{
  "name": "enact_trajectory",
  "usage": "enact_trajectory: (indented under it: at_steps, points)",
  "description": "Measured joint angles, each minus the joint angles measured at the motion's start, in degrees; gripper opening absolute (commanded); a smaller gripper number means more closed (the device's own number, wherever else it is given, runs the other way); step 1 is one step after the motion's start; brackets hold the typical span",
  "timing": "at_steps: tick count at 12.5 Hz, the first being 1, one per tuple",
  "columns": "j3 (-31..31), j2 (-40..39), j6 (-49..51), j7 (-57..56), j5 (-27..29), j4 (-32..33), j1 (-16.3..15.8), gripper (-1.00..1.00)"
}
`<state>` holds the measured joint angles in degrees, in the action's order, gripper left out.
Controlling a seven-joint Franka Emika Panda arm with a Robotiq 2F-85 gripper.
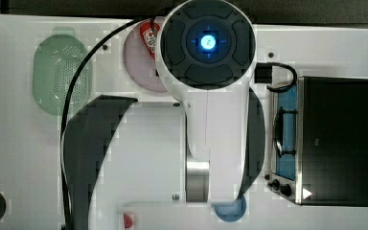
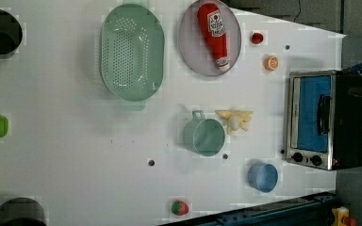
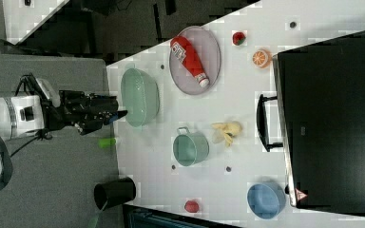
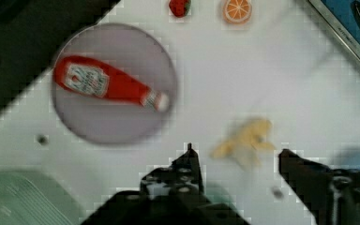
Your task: Pick banana from table and place on oven.
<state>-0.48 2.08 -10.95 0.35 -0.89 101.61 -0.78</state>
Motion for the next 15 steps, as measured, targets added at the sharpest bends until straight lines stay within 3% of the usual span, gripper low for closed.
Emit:
enact_trajectory:
  at_steps: [3,5,7,10,15]
  points:
    - [-0.43,18.67,8.24,0.73,0.58,17.12,0.31,0.99]
    - [-1.14,27.74,11.23,1.53,-0.13,20.25,0.01,1.00]
    - [-1.83,30.68,10.20,1.81,-0.61,18.69,0.13,1.00]
    - [-2.07,25.74,6.45,1.82,-0.27,17.68,0.84,1.00]
    - [-3.73,3.18,-5.92,2.07,0.05,19.14,1.14,1.00]
